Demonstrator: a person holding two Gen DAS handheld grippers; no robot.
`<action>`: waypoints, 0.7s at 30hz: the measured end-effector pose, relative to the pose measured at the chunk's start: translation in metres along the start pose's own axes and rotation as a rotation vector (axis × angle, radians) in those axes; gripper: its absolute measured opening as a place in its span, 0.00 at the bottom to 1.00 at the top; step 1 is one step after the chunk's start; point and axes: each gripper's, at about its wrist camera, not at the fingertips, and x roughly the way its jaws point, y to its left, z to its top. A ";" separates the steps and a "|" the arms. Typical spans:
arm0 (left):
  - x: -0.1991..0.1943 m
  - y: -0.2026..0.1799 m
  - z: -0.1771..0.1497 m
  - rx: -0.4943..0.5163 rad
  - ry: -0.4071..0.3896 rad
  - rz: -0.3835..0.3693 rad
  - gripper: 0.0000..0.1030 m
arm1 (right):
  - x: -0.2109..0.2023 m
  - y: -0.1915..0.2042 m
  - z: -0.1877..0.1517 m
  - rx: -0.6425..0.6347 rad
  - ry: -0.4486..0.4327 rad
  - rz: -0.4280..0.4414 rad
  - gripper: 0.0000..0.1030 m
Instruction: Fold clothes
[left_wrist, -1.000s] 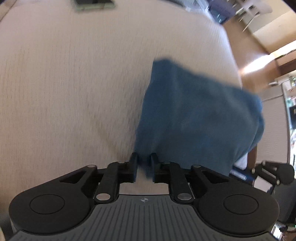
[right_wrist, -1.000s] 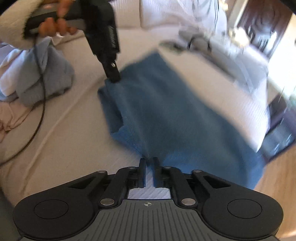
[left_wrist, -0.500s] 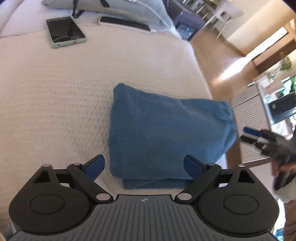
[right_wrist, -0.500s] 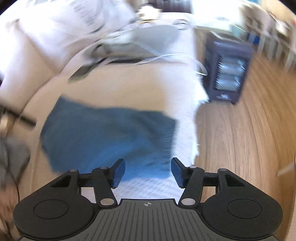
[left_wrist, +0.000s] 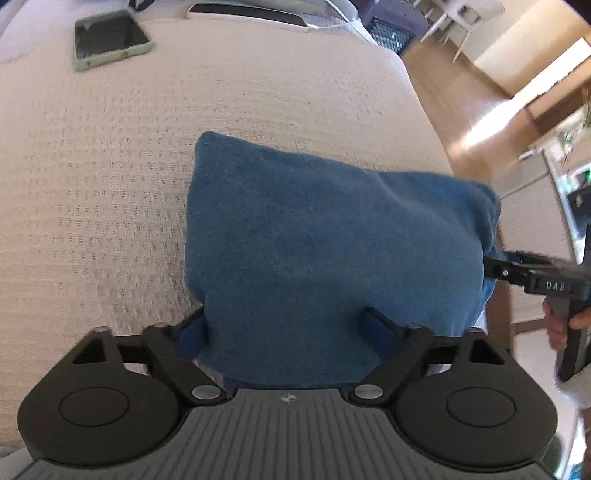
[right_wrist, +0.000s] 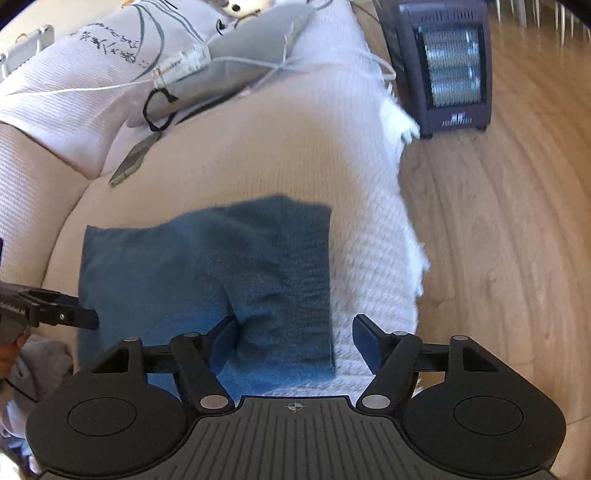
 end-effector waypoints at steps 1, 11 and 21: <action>-0.002 -0.004 -0.003 0.014 -0.004 0.021 0.58 | 0.001 0.001 -0.001 -0.002 0.002 -0.001 0.62; -0.059 -0.014 0.007 0.026 -0.157 -0.034 0.17 | -0.011 0.020 0.001 -0.048 -0.039 -0.021 0.22; -0.099 -0.006 0.096 0.078 -0.364 0.026 0.18 | -0.017 0.034 0.062 -0.055 -0.237 -0.008 0.21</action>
